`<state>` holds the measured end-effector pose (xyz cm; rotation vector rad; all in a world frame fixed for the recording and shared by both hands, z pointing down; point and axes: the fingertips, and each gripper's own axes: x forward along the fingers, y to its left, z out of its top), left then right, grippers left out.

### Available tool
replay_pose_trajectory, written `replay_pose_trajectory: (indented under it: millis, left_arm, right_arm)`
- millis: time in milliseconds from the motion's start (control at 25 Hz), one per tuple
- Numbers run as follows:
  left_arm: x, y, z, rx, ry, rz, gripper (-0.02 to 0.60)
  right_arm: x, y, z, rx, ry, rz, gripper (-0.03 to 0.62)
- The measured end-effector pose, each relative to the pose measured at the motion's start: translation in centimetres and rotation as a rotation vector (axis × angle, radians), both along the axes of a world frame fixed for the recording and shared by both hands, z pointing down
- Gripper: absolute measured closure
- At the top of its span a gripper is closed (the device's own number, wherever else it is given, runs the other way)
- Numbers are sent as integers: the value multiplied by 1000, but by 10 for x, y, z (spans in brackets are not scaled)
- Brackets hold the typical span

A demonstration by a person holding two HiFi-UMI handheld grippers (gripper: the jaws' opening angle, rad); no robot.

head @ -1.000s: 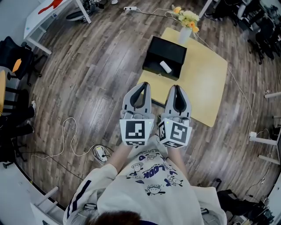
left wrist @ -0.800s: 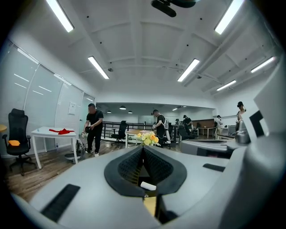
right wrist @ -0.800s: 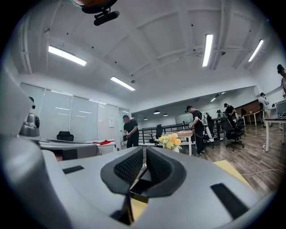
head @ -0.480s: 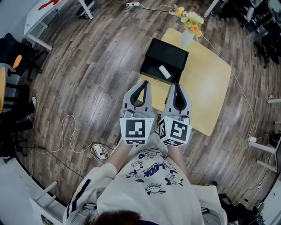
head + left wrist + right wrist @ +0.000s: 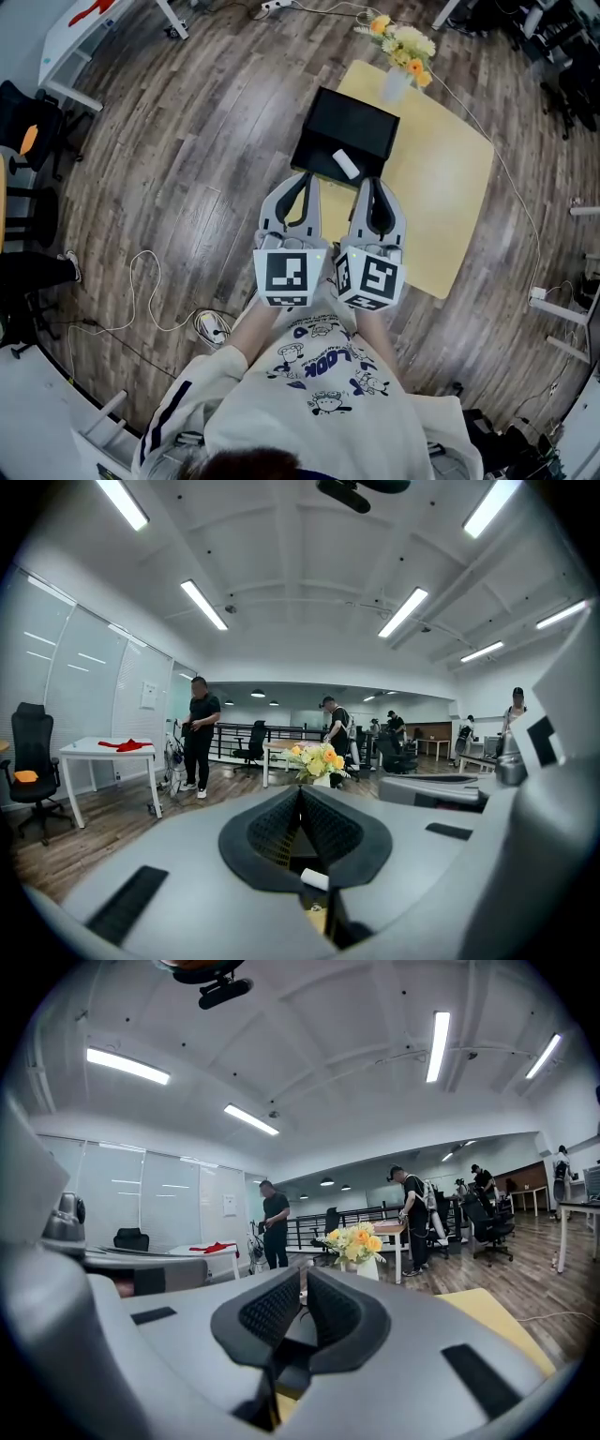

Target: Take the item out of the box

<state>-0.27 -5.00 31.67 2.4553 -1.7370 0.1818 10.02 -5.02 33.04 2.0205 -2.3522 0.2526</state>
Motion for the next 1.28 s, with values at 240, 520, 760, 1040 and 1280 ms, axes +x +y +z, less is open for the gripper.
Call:
replay_pose_trajectory:
  millis: [240, 520, 760, 1040, 1280]
  left_arm:
    - [5, -36, 4, -16, 11, 38, 568]
    - [6, -71, 18, -56, 8, 78, 568]
    - [9, -89, 31, -102, 5, 114, 568]
    - [11, -104, 54, -168, -4, 141, 568]
    - [16, -114, 77, -219, -11, 167, 568]
  right_arm:
    - [6, -31, 2, -11, 16, 35, 553]
    - [6, -61, 15, -52, 31, 64, 553]
    - [5, -78, 29, -104, 34, 87, 553]
    - [5, -92, 54, -184, 56, 89, 551]
    - [4, -100, 80, -256, 92, 76, 551]
